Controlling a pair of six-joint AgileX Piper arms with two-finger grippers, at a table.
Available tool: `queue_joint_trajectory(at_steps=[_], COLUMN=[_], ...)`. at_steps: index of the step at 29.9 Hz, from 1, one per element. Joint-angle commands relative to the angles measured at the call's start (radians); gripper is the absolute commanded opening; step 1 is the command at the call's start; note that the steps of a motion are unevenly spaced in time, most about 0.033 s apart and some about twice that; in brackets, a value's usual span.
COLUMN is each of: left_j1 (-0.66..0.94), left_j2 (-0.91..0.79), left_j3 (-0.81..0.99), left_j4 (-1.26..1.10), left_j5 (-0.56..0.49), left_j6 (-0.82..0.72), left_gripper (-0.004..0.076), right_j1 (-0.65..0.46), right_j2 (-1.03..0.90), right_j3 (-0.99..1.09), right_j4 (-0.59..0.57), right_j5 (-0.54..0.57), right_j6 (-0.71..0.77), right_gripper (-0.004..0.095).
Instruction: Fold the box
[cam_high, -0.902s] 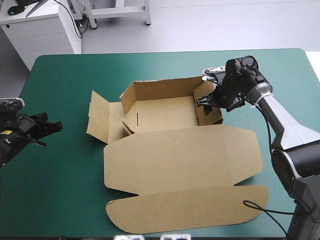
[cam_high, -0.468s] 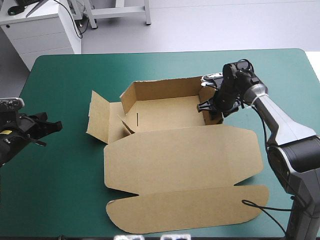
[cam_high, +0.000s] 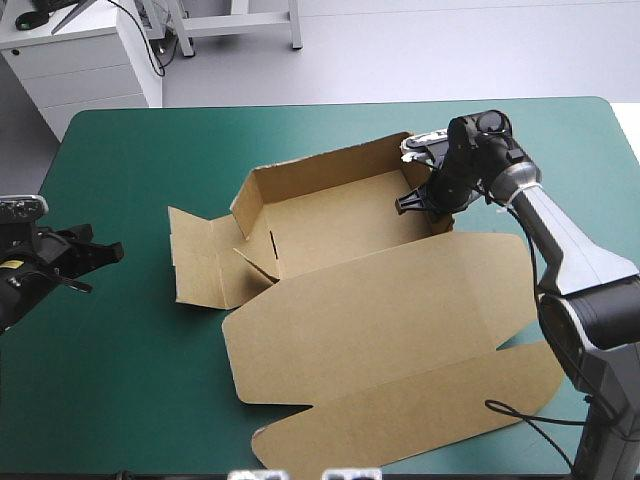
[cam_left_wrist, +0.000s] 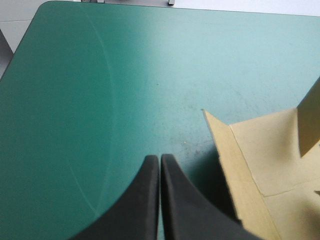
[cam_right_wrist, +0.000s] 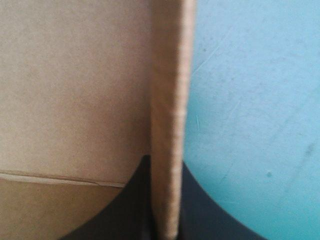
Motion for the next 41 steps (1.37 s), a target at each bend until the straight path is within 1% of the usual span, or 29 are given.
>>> queue_joint_trajectory(at_steps=[1, 6, 10, 14, 16, 22, 27, 31, 37, 41], left_j1=[0.0, 0.0, 0.0, 0.0, 0.0, 0.0, -0.007, -0.084, -0.24, -0.29], left_j2=[-0.007, 0.025, 0.067, 0.123, 0.159, 0.262, 0.352, 0.378, 0.378, 0.378], left_j3=[-0.026, -0.026, -0.026, -0.026, -0.026, -0.026, -0.026, -0.032, -0.034, -0.049], left_j4=[-0.025, -0.045, -0.047, -0.047, -0.056, -0.093, -0.224, -0.217, -0.256, -0.316], left_j5=[-0.046, -0.053, -0.086, -0.117, -0.131, -0.129, -0.056, -0.027, -0.076, -0.065], left_j6=[-0.005, -0.009, -0.009, -0.009, -0.009, -0.009, 0.003, 0.07, 0.072, 0.072], left_gripper=[-0.0008, -0.0008, -0.0008, -0.0008, -0.0008, -0.0008, -0.0008, -0.0008, -0.0008, -0.0008], right_j1=[-0.023, -0.058, -0.076, -0.106, -0.123, -0.135, -0.128, -0.126, -0.102, -0.083], right_j2=[-0.116, -0.196, -0.286, -0.377, -0.414, -0.468, -0.461, -0.432, -0.362, -0.315], right_j3=[-0.041, -0.041, -0.041, -0.041, -0.041, -0.041, -0.041, -0.041, -0.041, -0.041], right_j4=[0.012, 0.073, 0.069, 0.098, 0.103, 0.119, 0.236, 0.28, 0.283, 0.281], right_j5=[0.015, 0.015, 0.015, 0.013, 0.013, 0.013, 0.011, 0.006, -0.004, -0.022], right_j6=[-0.011, -0.079, -0.088, -0.158, -0.167, -0.183, -0.195, -0.195, -0.187, -0.182], right_gripper=[-0.0019, -0.0019, -0.0019, -0.0019, -0.0019, -0.0019, -0.0019, -0.0017, -0.0017, -0.0017])
